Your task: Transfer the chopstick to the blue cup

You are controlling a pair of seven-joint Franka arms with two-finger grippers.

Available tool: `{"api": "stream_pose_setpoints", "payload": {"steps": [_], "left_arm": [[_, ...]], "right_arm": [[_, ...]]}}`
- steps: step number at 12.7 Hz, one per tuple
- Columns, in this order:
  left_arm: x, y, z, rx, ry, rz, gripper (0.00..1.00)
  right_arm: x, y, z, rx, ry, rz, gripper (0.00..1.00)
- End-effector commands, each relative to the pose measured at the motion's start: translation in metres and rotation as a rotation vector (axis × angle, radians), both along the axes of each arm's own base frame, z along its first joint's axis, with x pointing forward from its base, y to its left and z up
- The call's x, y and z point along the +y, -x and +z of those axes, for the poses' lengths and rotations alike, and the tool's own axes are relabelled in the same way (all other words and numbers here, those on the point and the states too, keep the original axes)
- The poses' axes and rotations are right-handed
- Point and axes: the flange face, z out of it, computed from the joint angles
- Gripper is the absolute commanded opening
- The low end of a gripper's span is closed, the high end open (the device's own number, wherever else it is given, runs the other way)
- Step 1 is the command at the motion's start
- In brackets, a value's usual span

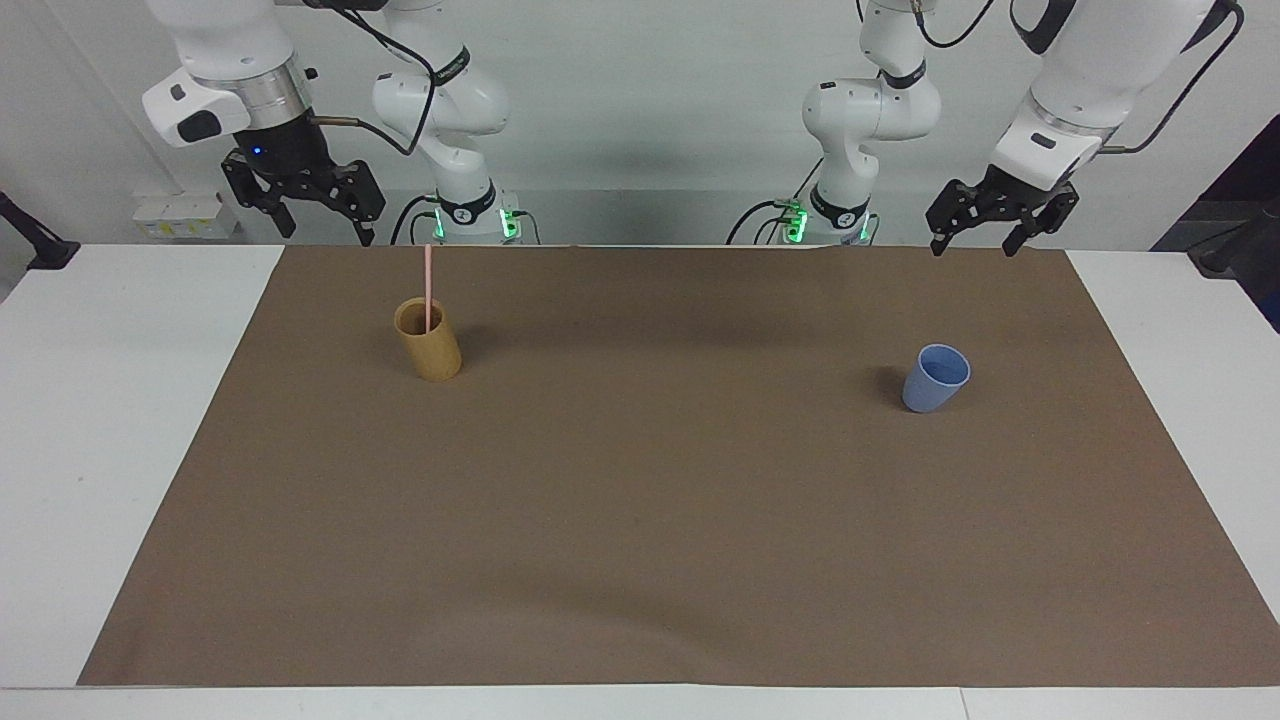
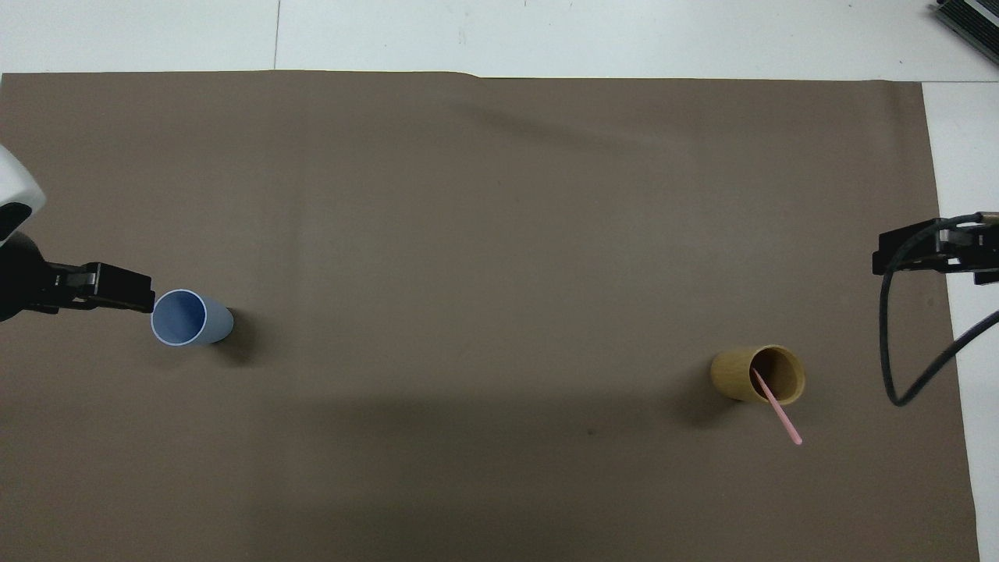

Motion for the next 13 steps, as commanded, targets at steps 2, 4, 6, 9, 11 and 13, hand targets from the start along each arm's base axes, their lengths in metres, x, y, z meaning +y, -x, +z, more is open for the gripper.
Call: {"api": "stream_pose_setpoints", "payload": {"steps": [2, 4, 6, 9, 11, 13], "left_arm": [[0.003, 0.003, 0.006, 0.008, 0.0, 0.013, 1.0], [0.002, 0.002, 0.007, 0.0, 0.002, 0.009, 1.0], [0.003, 0.001, 0.008, -0.005, 0.002, 0.006, 1.0], [0.009, 0.002, 0.009, -0.005, 0.0, 0.027, 1.0], [0.018, 0.007, 0.006, 0.006, 0.001, 0.032, 1.0], [0.052, 0.006, -0.042, 0.04, 0.004, 0.044, 1.0]], "right_arm": [[-0.004, 0.002, 0.003, -0.009, 0.002, 0.018, 1.0], [-0.005, 0.002, 0.003, -0.009, 0.001, 0.015, 1.0], [-0.004, 0.002, 0.003, -0.009, 0.001, 0.016, 1.0], [-0.004, 0.002, 0.003, -0.009, 0.001, 0.016, 1.0], [-0.004, 0.002, 0.003, -0.009, 0.001, 0.016, 1.0], [-0.004, 0.002, 0.003, -0.009, 0.001, 0.016, 1.0]]}}
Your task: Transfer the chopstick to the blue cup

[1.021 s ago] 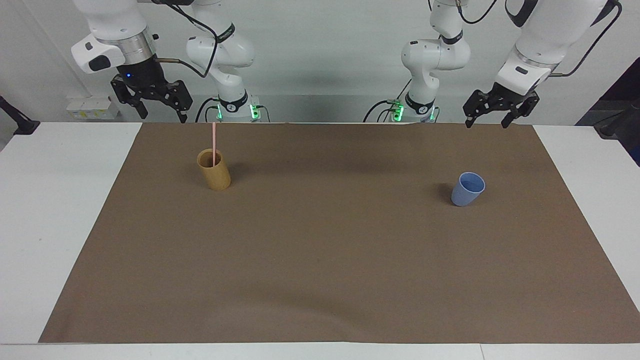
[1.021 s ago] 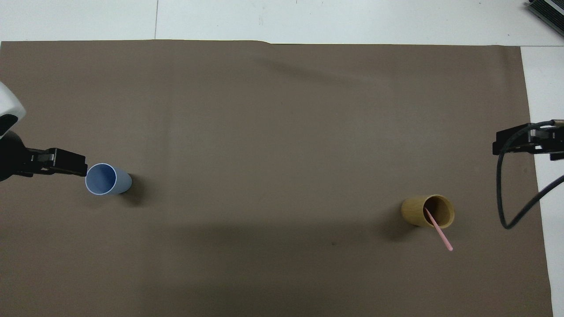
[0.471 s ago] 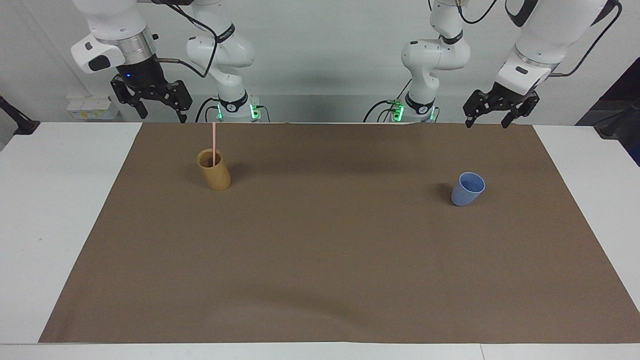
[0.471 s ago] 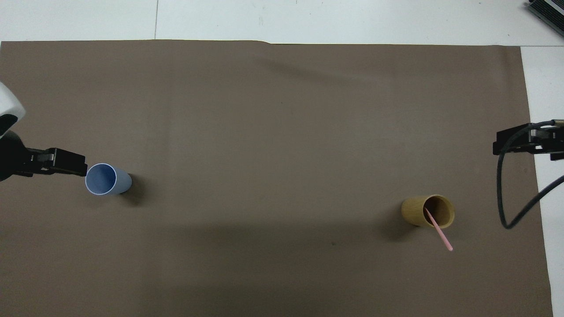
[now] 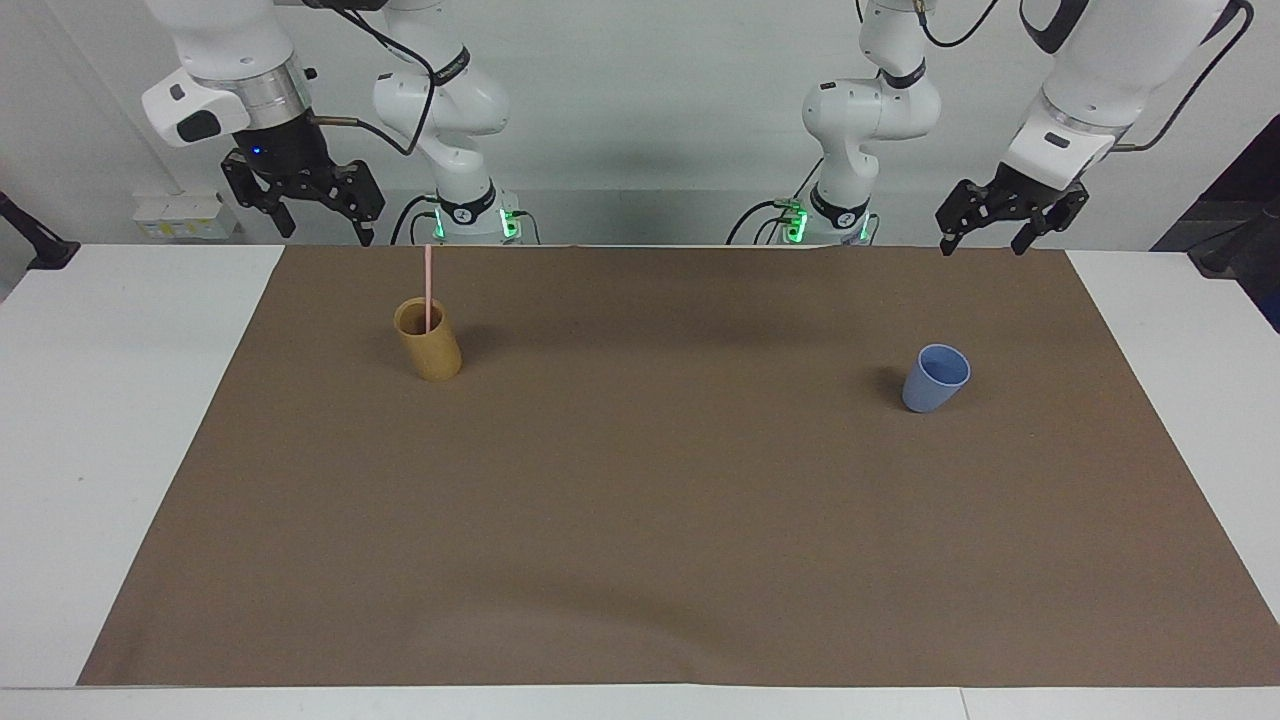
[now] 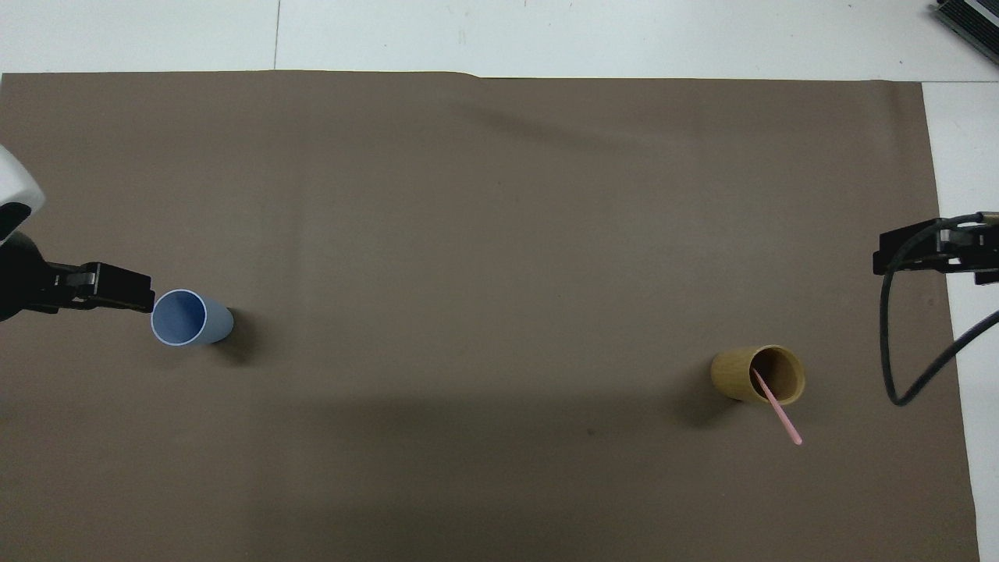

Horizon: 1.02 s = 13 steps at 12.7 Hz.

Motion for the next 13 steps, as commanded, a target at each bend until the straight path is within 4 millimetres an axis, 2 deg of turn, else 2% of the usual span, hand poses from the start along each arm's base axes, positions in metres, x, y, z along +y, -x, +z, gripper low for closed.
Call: {"api": "stream_pose_setpoints", "payload": {"steps": [1, 2, 3, 5, 7, 10, 12, 13], "left_arm": [[0.042, 0.009, -0.07, -0.016, 0.009, -0.014, 1.0], [0.071, 0.011, -0.106, -0.063, 0.007, -0.015, 1.0], [0.093, 0.011, -0.131, -0.077, 0.005, -0.045, 1.0], [0.101, -0.001, -0.172, -0.1, 0.002, -0.063, 1.0], [0.1, -0.009, -0.191, -0.103, 0.002, -0.057, 1.0], [0.081, -0.016, -0.207, -0.099, 0.005, -0.088, 1.0], [0.079, -0.019, -0.219, -0.091, 0.006, -0.092, 1.0], [0.076, -0.02, -0.227, -0.09, 0.007, -0.1, 0.97]], "right_arm": [[-0.006, 0.002, 0.003, -0.009, 0.001, 0.014, 1.0], [-0.004, 0.002, 0.002, -0.008, 0.001, 0.017, 1.0], [-0.004, 0.002, 0.003, -0.009, 0.001, 0.017, 1.0], [-0.004, 0.002, 0.002, -0.008, 0.001, 0.017, 1.0], [-0.005, 0.002, 0.003, -0.009, 0.001, 0.016, 1.0], [-0.005, 0.002, 0.002, -0.008, 0.001, 0.016, 1.0], [-0.004, 0.002, 0.002, -0.008, 0.001, 0.017, 1.0], [-0.005, 0.002, 0.003, -0.009, 0.001, 0.016, 1.0]]}}
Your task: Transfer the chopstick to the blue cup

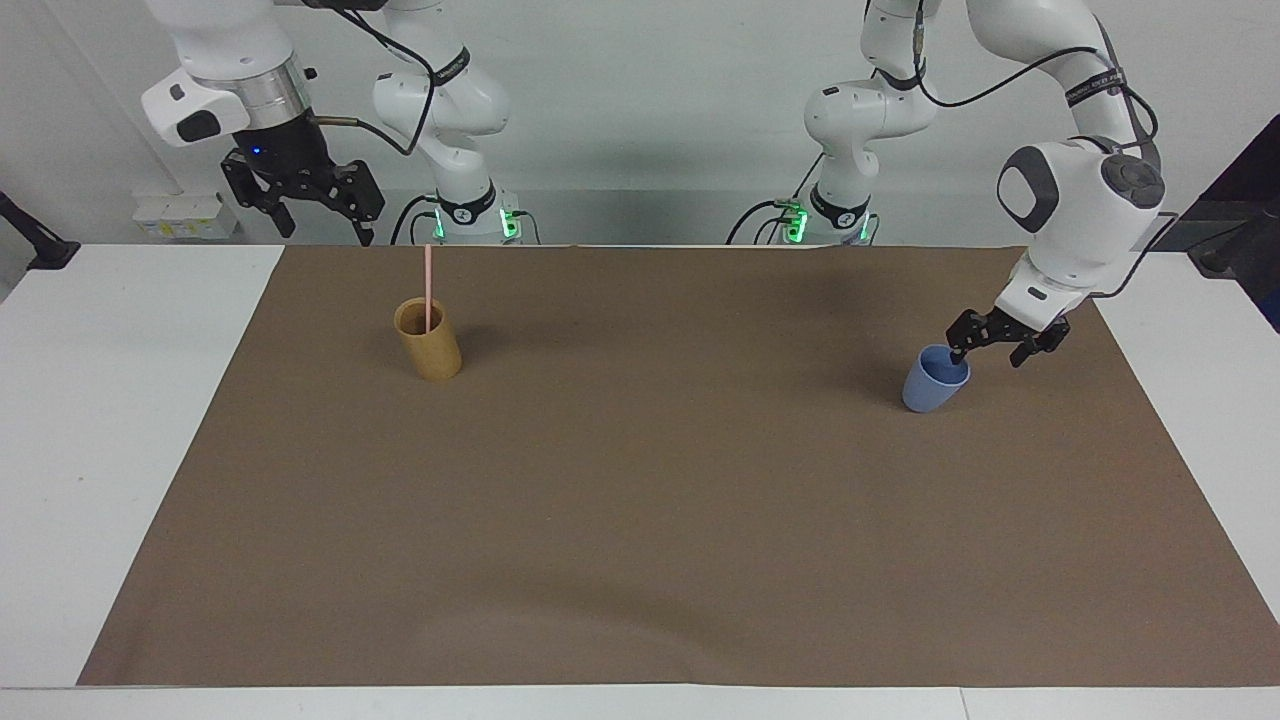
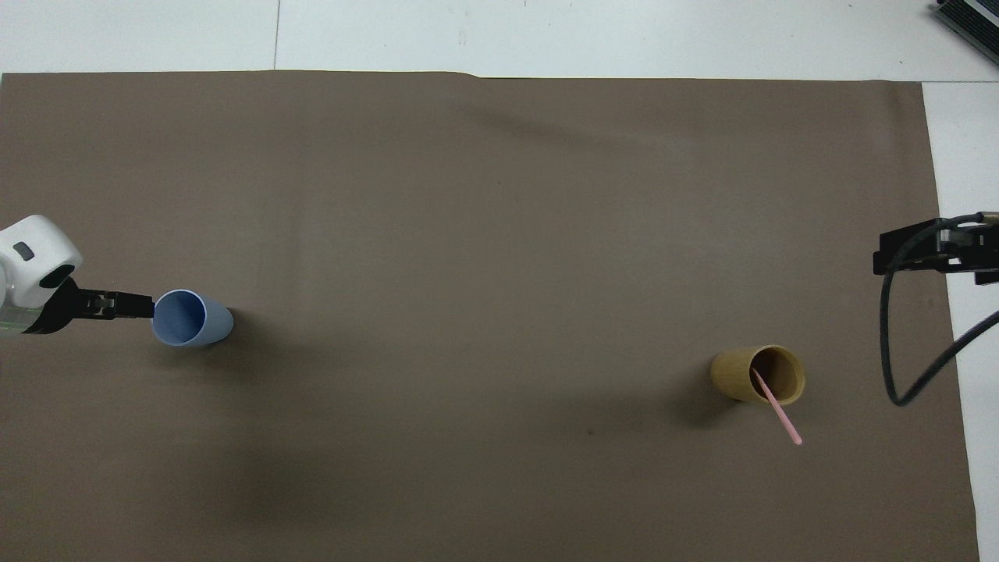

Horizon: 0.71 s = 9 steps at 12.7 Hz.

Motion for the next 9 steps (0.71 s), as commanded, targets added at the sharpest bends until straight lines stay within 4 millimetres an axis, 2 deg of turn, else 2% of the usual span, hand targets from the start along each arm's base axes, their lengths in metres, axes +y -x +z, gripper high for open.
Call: {"api": "stream_pose_setpoints", "payload": {"steps": [1, 4, 5, 6, 9], "left_arm": [[-0.004, -0.001, -0.02, -0.013, 0.002, -0.007, 0.84], [-0.006, -0.003, -0.031, -0.009, 0.003, -0.02, 0.21], [-0.007, -0.003, -0.032, -0.006, 0.003, -0.022, 0.07], [-0.007, -0.003, -0.032, -0.003, 0.003, -0.023, 0.0], [-0.015, -0.003, -0.031, 0.004, 0.004, -0.027, 0.0]], "right_arm": [[-0.004, 0.002, 0.003, -0.009, 0.001, 0.017, 1.0], [-0.004, 0.002, 0.002, -0.008, 0.001, 0.017, 1.0], [-0.005, 0.002, 0.003, -0.009, 0.001, 0.016, 1.0], [-0.005, 0.002, 0.003, -0.009, 0.001, 0.014, 1.0], [-0.005, 0.002, 0.003, -0.011, 0.001, 0.016, 1.0]]}}
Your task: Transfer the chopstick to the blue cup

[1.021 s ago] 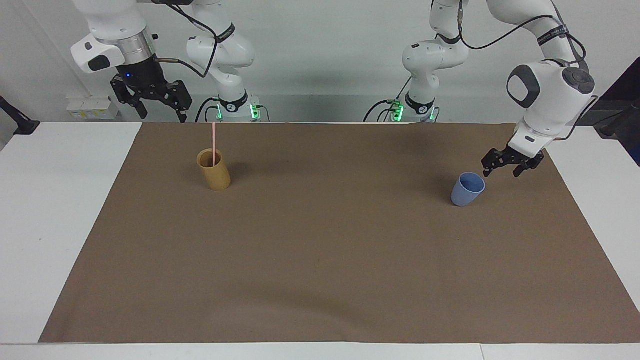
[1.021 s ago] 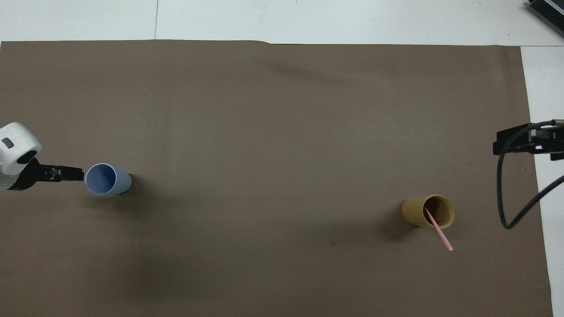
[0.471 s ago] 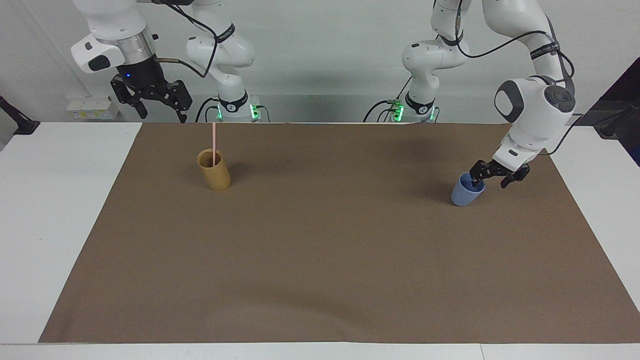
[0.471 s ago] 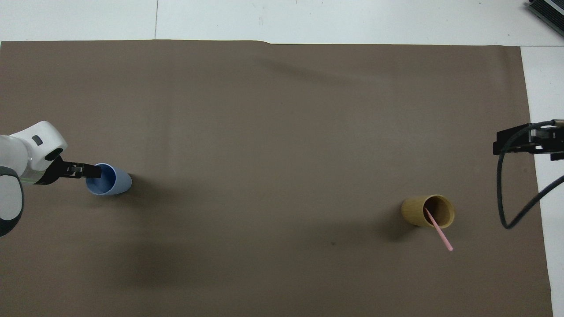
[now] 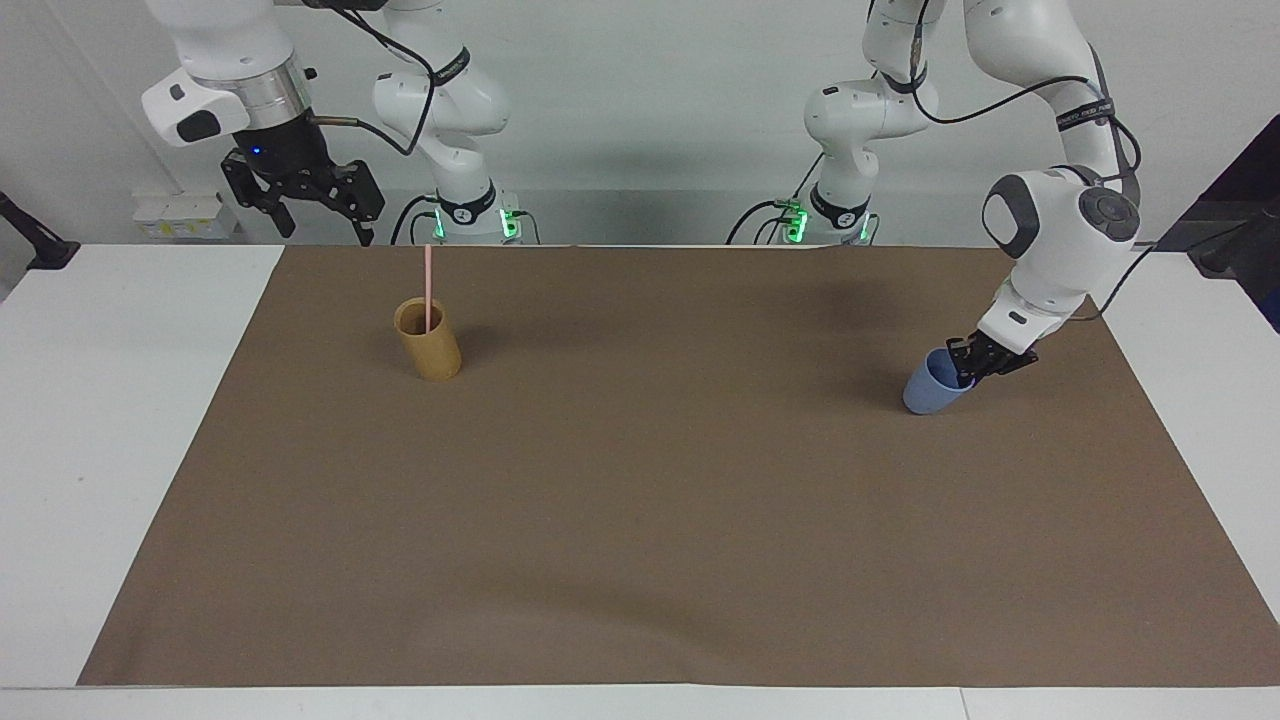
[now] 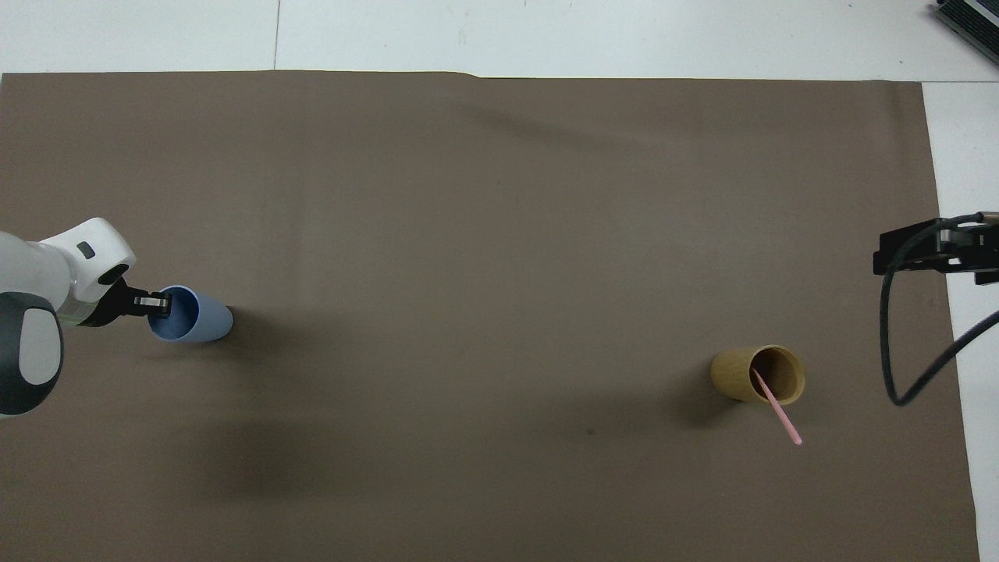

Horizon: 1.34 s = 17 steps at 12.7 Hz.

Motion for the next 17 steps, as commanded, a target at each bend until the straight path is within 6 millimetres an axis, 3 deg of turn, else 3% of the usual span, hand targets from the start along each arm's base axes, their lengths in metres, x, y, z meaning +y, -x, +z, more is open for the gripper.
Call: {"api": "stream_pose_setpoints", "payload": {"steps": [1, 3, 5, 7, 9, 12, 14, 17], "left_arm": [[-0.01, 0.0, -0.004, -0.001, -0.004, -0.009, 0.0], [-0.032, -0.006, 0.0, -0.001, -0.002, 0.009, 0.0], [-0.085, -0.009, 0.014, 0.019, -0.001, 0.03, 0.0], [-0.167, 0.0, 0.025, 0.005, 0.003, 0.085, 0.0], [-0.249, 0.025, 0.03, -0.009, 0.015, 0.129, 0.0], [-0.338, 0.068, 0.036, -0.039, 0.05, 0.139, 0.0], [-0.36, 0.081, 0.03, -0.043, 0.06, 0.153, 0.0], [-0.359, 0.079, 0.017, -0.043, 0.057, 0.148, 0.0]], "right_arm": [[-0.005, 0.002, 0.003, -0.009, 0.001, 0.013, 1.0], [-0.004, 0.002, 0.003, -0.009, 0.001, 0.017, 1.0], [-0.005, 0.002, 0.003, -0.009, 0.001, 0.016, 1.0], [-0.004, 0.002, 0.003, -0.009, 0.001, 0.017, 1.0], [-0.005, 0.002, 0.003, -0.009, 0.001, 0.016, 1.0], [-0.006, 0.002, 0.002, -0.008, 0.001, 0.014, 1.0], [-0.007, 0.001, 0.002, -0.009, 0.001, 0.011, 1.0], [-0.009, 0.001, 0.003, -0.009, 0.001, 0.008, 1.0]]}}
